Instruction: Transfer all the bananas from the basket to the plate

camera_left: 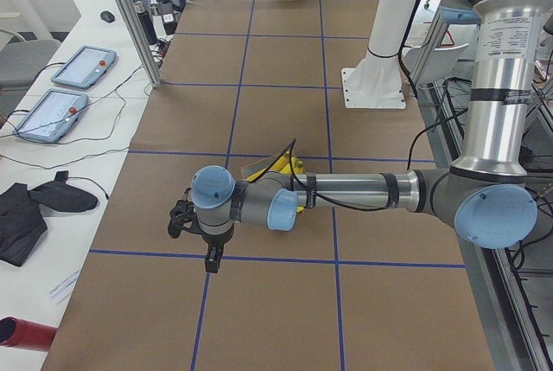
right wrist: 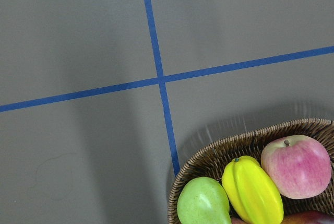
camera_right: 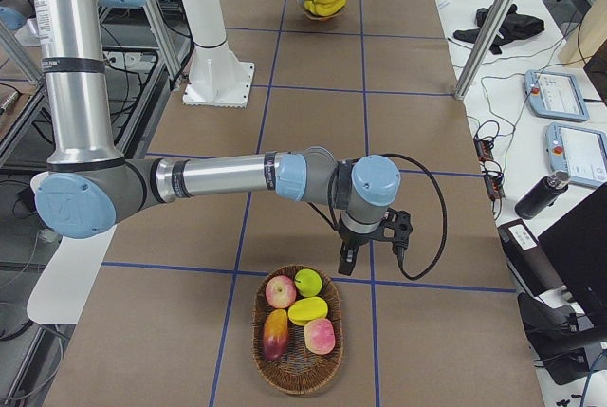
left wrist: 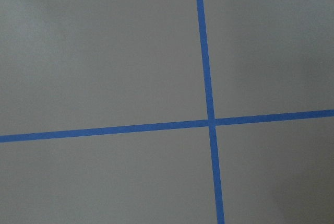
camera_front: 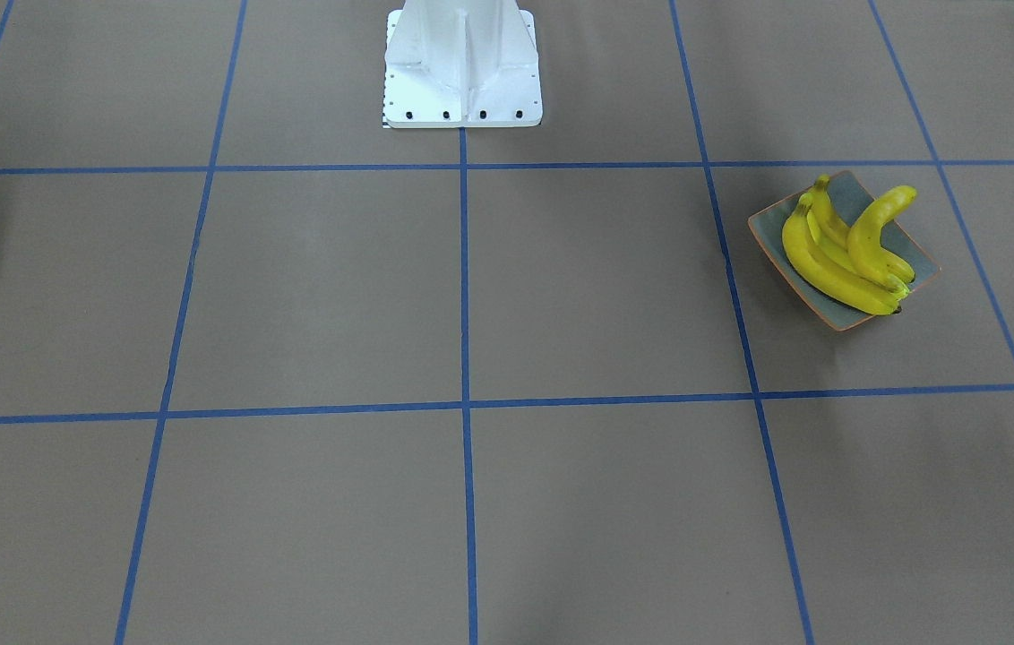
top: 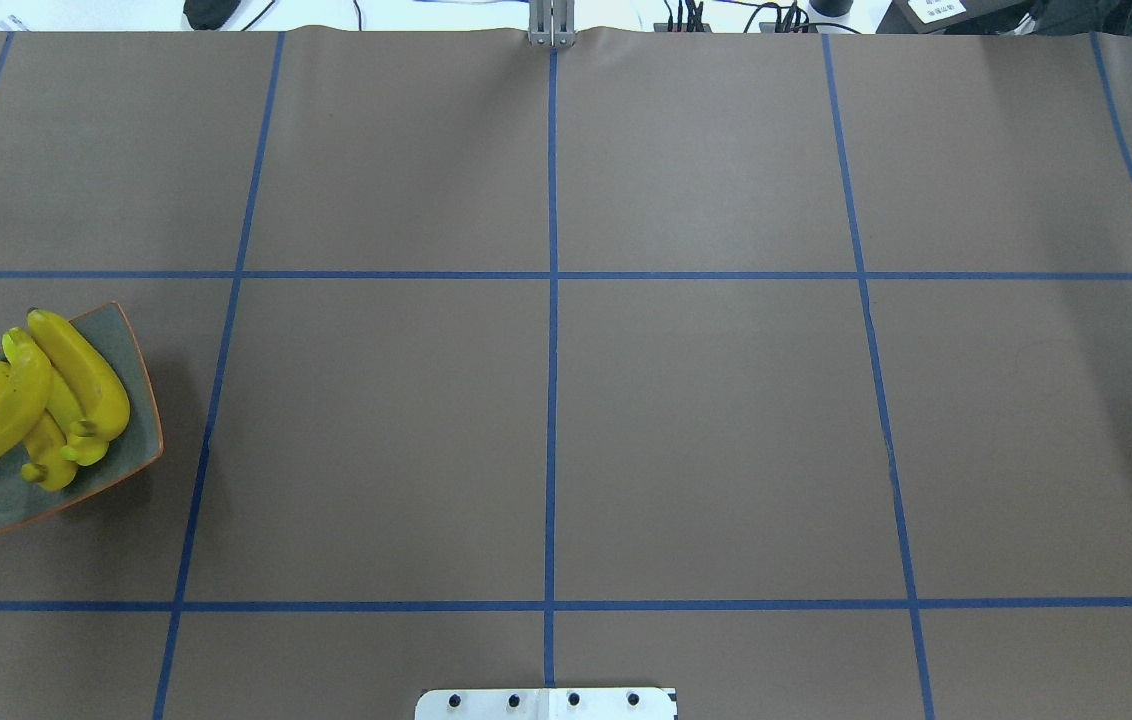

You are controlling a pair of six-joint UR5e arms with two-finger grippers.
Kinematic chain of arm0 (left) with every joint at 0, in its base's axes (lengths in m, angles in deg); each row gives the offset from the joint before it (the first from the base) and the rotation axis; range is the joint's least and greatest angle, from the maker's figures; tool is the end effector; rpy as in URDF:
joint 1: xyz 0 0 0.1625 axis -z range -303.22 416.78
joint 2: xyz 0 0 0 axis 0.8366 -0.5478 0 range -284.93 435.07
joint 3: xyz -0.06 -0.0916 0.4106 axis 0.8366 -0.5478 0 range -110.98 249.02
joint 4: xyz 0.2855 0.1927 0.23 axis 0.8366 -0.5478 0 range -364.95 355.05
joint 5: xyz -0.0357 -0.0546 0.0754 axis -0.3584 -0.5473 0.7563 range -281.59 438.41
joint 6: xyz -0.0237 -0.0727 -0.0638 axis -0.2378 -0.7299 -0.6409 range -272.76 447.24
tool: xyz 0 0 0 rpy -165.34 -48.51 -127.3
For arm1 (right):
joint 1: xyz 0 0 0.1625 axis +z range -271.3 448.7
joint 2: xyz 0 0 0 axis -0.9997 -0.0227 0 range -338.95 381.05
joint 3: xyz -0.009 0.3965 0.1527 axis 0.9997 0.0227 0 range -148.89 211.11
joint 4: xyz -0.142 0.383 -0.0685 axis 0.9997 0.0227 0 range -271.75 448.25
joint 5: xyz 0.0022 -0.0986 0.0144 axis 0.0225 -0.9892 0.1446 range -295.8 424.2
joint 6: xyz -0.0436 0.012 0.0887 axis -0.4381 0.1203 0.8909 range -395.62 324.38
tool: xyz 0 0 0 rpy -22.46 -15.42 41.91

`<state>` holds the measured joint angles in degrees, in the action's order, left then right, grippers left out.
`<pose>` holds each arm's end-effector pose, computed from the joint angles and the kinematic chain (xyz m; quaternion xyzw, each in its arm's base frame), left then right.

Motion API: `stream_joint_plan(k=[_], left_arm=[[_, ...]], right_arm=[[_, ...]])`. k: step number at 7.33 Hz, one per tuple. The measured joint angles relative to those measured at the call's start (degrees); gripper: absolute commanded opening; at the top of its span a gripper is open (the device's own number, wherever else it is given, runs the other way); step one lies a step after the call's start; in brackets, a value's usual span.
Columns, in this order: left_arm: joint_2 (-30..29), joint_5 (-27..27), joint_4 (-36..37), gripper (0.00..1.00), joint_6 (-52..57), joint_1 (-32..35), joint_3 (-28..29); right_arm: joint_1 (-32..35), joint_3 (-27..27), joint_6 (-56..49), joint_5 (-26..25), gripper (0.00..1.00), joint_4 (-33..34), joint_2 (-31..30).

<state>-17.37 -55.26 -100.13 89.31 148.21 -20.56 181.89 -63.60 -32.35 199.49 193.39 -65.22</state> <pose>-0.0774 -0.5162 0.6322 0.0695 0.3692 0.0286 0.9263 0.0906 -0.5020 0.6102 -0.0541 -0.3843 0.0744 0.9186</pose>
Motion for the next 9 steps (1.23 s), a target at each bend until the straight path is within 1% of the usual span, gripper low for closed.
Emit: stream_joint_plan(k=[1, 3, 9], left_arm=[[0.01, 0.06, 3.62, 1.0, 1.5, 1.09, -2.18], [0.07, 0.15, 6.72, 1.0, 2.37, 1.82, -3.67], [0.24, 0.08, 7.21, 1.0, 2.34, 1.91, -3.2]], right_arm=[[-0.06, 0.06, -0.01, 0.0, 1.0, -0.02, -0.05], [-0.11, 0.19, -0.02, -0.01, 1.0, -0.09, -0.1], [-0.12, 0.53, -0.35, 0.1, 1.0, -0.29, -0.79]])
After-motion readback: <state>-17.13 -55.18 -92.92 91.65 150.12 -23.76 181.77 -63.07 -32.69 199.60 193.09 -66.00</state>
